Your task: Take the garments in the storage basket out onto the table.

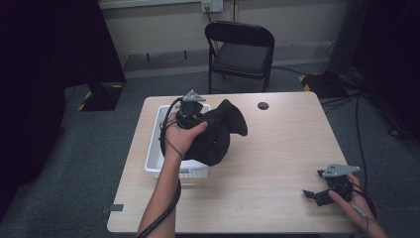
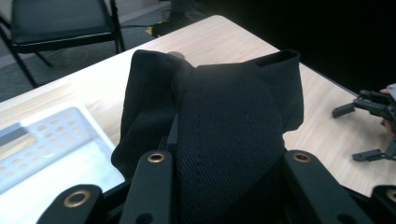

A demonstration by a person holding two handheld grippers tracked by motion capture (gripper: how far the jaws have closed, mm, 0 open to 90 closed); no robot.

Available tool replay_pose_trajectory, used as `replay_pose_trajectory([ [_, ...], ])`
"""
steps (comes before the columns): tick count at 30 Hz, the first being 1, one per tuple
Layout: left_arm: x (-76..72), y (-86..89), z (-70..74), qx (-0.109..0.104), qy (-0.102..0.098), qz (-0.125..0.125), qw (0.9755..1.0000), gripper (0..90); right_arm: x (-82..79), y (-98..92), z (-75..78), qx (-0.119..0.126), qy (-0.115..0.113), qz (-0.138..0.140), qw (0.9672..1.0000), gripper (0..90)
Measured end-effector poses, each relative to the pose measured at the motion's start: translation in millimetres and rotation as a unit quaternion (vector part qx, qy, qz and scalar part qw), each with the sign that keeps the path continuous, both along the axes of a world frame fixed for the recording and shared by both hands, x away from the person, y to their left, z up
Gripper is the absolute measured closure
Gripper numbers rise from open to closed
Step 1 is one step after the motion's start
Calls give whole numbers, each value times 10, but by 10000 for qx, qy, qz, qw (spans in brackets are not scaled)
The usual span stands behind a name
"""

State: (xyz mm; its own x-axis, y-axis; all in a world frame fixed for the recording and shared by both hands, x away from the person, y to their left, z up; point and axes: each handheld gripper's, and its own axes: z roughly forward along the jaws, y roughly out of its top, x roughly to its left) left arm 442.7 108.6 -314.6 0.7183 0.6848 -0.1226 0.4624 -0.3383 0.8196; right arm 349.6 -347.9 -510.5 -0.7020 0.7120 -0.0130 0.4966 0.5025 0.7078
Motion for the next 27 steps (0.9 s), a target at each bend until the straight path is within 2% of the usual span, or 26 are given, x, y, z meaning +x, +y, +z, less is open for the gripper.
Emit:
replay_pose_trajectory([
  [13,-21,-257,-83,-85,29,-313,9995,670,0,0,0,0,1,2,10000,0],
  [27,-43,-569,-195,-215,83,-645,9977,669,0,-2,0,0,0,9,10000,0],
])
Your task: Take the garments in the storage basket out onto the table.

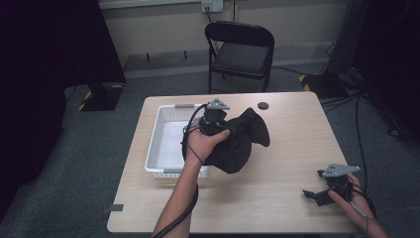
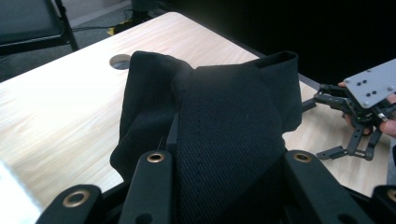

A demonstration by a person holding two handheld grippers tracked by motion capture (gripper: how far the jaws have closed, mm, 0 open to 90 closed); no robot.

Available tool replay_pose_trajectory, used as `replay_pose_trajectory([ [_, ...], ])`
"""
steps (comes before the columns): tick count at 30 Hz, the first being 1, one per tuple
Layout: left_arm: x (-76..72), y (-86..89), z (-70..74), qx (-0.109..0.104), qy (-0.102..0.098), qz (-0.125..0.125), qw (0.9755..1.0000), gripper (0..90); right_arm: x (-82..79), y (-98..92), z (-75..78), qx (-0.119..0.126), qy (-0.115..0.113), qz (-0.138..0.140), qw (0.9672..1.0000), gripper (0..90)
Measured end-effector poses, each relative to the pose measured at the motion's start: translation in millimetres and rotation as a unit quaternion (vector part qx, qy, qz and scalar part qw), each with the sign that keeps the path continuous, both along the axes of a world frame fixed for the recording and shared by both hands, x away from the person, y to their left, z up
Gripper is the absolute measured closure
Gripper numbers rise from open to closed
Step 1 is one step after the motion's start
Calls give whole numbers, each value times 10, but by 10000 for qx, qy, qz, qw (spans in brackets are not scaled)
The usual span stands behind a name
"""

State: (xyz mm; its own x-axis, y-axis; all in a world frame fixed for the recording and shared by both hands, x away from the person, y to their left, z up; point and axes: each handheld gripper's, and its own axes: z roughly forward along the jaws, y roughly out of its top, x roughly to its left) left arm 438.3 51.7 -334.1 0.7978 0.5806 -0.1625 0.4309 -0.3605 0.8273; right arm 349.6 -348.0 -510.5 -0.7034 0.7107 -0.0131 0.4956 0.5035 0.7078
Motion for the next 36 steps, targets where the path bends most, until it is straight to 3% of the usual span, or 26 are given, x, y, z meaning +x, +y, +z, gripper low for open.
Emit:
replay_pose_trajectory([
  [16,-14,-269,-88,-127,21,-250,9996,669,1,-2,0,-2,0,12,10000,0],
  [36,-36,-523,-247,-110,111,-465,9988,668,1,-4,0,-3,-1,25,10000,0],
])
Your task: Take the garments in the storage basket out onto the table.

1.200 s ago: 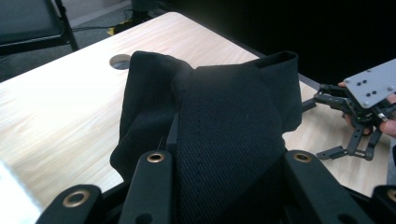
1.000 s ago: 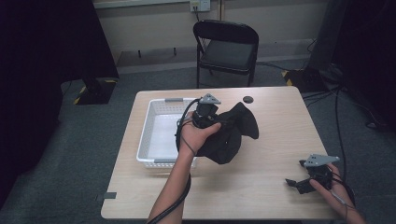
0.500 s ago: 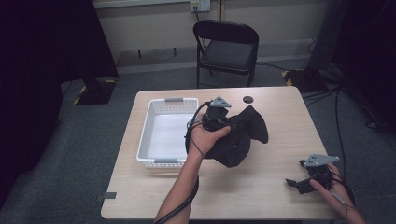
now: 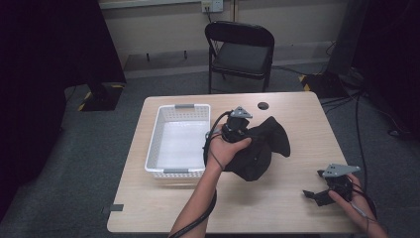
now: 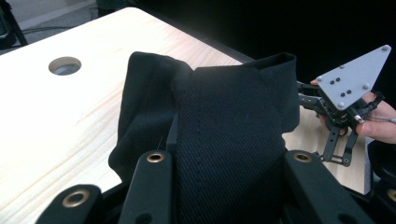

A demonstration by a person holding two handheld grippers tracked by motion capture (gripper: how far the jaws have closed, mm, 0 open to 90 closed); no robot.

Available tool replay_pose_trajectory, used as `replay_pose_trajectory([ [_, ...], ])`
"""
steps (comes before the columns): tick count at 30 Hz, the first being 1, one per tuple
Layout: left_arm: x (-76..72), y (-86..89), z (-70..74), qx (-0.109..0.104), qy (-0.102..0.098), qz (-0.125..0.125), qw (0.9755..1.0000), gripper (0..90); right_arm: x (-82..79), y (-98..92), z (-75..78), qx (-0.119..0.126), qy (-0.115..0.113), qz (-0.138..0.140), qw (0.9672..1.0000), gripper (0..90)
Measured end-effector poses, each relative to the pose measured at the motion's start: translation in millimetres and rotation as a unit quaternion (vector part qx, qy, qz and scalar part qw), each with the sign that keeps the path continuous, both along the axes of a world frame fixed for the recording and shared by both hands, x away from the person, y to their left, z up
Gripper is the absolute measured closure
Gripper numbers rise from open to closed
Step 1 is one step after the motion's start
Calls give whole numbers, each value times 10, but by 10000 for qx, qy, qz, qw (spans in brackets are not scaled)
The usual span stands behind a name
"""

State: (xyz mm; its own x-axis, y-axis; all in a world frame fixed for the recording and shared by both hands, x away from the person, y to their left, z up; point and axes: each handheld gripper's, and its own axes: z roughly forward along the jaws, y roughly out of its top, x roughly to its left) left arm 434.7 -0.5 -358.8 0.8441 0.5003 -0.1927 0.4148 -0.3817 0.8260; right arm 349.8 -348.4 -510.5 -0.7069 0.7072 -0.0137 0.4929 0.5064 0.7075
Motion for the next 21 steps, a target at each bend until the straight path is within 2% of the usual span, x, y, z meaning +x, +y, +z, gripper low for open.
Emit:
replay_pose_trajectory([
  [21,10,-256,-160,-89,125,-163,9997,667,0,-1,0,0,1,7,10000,0],
])
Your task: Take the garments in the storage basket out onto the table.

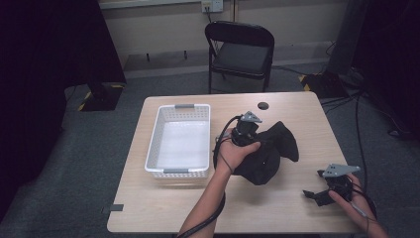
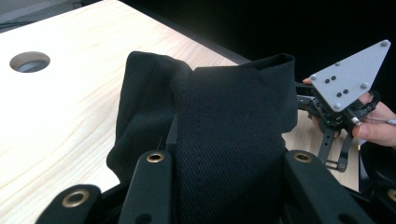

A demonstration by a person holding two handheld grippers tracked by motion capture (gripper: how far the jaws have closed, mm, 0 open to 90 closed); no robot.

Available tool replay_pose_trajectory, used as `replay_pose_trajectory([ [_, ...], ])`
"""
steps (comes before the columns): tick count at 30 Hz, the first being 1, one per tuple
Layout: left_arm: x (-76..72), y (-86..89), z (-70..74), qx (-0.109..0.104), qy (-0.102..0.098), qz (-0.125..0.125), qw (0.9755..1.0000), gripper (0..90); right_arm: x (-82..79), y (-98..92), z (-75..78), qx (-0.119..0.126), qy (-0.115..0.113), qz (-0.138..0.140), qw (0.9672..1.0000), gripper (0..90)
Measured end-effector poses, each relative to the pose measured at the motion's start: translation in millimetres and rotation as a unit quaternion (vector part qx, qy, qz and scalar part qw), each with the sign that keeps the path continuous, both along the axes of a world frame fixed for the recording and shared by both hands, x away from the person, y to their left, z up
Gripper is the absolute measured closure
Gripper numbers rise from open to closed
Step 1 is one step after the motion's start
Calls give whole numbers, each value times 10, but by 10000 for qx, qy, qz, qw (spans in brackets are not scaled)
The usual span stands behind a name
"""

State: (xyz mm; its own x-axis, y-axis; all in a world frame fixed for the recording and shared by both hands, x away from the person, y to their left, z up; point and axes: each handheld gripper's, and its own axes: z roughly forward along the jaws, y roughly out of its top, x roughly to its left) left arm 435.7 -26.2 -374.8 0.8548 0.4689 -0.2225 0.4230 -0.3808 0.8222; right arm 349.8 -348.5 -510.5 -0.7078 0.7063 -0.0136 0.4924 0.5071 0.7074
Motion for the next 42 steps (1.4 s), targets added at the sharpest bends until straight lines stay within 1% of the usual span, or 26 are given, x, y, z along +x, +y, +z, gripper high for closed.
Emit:
replay_pose_trajectory([
  [7,14,-86,-45,-45,38,-31,10000,666,0,0,0,1,1,1,10000,0],
  [11,23,-134,-81,10,74,-19,10000,665,0,0,0,1,3,1,10000,0],
  [15,36,-170,-114,19,101,-50,9999,665,0,-1,0,-2,0,5,10000,0],
  [25,71,-266,-157,-40,114,-72,9999,663,-1,-1,0,-2,2,10,10000,0],
  [33,96,-352,-196,12,115,-87,9999,662,0,-1,0,0,2,11,10000,0],
  [40,106,-463,-251,26,138,-142,9998,661,0,-2,0,-2,2,13,10000,0],
  [42,110,-499,-270,65,136,-155,9998,661,0,-2,0,-2,2,13,10000,0],
])
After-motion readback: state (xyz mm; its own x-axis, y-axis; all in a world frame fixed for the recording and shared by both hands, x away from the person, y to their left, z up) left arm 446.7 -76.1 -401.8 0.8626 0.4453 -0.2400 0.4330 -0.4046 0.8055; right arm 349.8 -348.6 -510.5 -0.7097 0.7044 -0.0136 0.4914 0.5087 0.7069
